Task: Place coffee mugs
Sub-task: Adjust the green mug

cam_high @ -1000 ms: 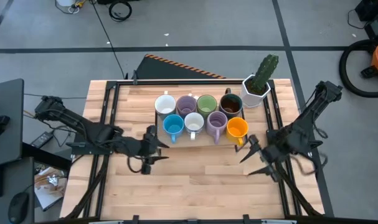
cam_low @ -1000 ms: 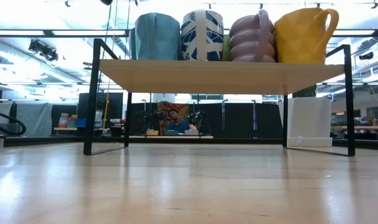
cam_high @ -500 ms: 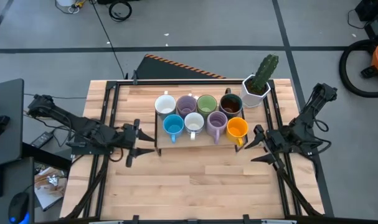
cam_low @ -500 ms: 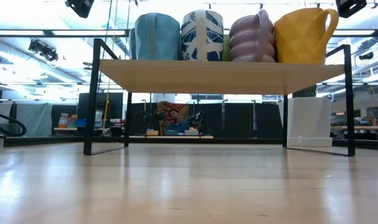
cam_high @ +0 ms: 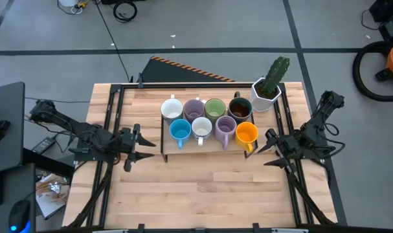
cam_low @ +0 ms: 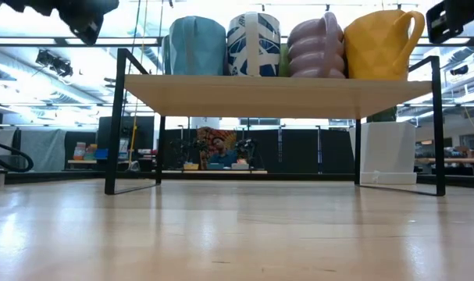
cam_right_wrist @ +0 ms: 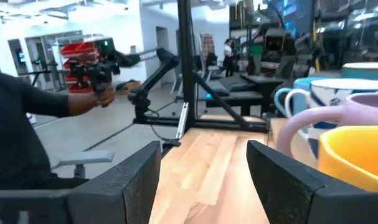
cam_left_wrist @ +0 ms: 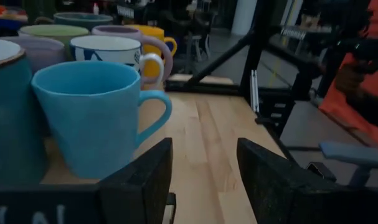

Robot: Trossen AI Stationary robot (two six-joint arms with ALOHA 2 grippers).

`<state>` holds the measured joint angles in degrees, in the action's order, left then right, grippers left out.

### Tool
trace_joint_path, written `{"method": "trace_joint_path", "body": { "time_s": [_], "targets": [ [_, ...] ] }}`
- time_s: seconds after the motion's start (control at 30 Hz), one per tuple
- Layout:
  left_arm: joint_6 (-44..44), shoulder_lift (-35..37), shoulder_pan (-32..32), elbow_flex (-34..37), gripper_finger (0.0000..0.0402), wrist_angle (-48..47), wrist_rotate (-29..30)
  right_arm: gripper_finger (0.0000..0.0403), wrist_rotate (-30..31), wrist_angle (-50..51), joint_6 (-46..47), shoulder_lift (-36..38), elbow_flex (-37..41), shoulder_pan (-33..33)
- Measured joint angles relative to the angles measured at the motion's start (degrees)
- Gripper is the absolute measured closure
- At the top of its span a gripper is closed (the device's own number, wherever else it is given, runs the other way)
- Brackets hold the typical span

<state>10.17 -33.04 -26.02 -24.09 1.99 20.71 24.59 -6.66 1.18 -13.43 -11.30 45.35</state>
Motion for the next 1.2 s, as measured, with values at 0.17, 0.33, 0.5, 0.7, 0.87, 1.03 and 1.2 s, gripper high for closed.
{"method": "trace_joint_path", "body": {
  "time_s": [0.17, 0.33, 0.5, 0.7, 0.87, 1.03, 1.2],
  "targets": [
    [0.2, 5.7, 0.0, 5.2, 0.0236, 2.1, 0.2, 0.0159, 1.2, -1.0, -3.0, 6.3, 3.1, 0.0],
    [0.2, 11.4, 0.1, 9.7, 0.0255, 3.6, 1.6, 0.0159, 1.5, -1.8, -6.9, 12.1, 5.4, 0.0],
    [-1.2, 15.9, 0.6, 14.4, 0.0275, 7.6, 3.1, 0.0159, 3.8, -4.3, -9.8, 13.2, 7.5, -0.1],
    [-4.0, 19.4, 4.2, 21.0, 0.0337, 15.7, 3.0, 0.0159, 4.6, -5.5, -12.4, 13.3, 8.1, -0.1],
    [-6.8, 20.3, 9.7, 23.6, 0.0393, 20.3, 0.1, 0.016, 5.0, -7.3, -16.2, 13.3, 8.1, -2.0],
    [-7.0, 20.4, 15.9, 23.6, 0.0392, 20.0, -5.2, 0.0165, 4.7, -7.5, -17.0, 13.3, 8.1, -6.6],
    [-6.6, 20.4, 21.5, 23.6, 0.0397, 18.5, -9.9, 0.0167, 2.3, -7.8, -16.9, 13.3, 8.1, -12.7]
  ]
}}
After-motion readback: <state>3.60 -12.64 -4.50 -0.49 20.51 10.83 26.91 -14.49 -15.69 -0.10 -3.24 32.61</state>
